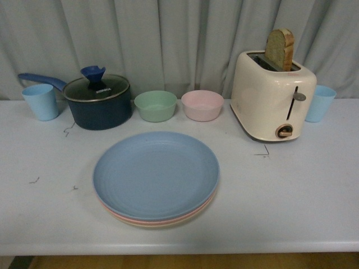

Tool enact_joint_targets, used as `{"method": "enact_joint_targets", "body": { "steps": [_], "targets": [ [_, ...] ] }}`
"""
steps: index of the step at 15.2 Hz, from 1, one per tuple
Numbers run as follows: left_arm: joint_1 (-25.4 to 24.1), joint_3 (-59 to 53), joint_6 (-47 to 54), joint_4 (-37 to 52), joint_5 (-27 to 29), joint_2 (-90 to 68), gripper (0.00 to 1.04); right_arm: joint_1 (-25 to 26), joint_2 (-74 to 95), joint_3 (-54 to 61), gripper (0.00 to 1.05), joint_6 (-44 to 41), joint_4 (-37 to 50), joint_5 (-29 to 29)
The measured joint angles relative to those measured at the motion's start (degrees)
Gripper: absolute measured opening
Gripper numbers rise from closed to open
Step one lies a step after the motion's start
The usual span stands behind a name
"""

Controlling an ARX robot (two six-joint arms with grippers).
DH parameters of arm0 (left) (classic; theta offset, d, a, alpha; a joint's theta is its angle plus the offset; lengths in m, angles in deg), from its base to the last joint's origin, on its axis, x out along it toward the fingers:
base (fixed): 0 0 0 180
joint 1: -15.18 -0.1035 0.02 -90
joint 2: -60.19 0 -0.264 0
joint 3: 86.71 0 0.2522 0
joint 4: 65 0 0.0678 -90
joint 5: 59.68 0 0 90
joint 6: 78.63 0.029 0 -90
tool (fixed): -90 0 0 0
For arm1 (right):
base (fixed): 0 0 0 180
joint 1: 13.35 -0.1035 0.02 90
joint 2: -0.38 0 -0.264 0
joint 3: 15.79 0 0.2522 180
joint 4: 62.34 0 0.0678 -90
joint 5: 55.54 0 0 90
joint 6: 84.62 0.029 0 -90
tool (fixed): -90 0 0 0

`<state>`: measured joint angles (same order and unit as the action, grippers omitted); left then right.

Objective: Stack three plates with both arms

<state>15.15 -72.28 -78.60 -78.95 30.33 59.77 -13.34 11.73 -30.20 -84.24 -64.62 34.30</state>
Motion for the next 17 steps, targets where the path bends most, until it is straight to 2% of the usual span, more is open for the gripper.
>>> {"method": "enact_joint_targets", "body": {
  "steps": [2, 3, 4, 8, 16, 17],
  "targets": [
    [0.0, 0.0, 0.0, 0.0, 0.0, 0.0, 0.98, 0.0, -1.66, 0.0, 0.02, -0.02, -1.73, 0.0],
    [0.0, 0.0, 0.0, 0.0, -0.02, 0.0, 0.98, 0.02, -6.54, -0.02, 0.02, 0.0, -9.66, 0.09],
    [0.0, 0.0, 0.0, -0.07, -0.02, 0.0, 0.98, 0.0, -11.3, -0.02, 0.02, -0.04, -11.1, 0.11],
    [0.0, 0.0, 0.0, 0.02, 0.0, 0.0, 0.98, 0.0, -11.13, -0.02, 0.04, -0.04, -11.69, 0.11],
    [0.0, 0.0, 0.0, 0.0, 0.0, 0.0, 0.98, 0.0, -11.13, -0.02, 1.0, -0.04, -11.69, 0.11],
    [0.0, 0.0, 0.0, 0.0, 0.0, 0.0, 0.98, 0.0, -11.13, -0.02, 0.97, -0.04, -11.69, 0.11]
  ]
}}
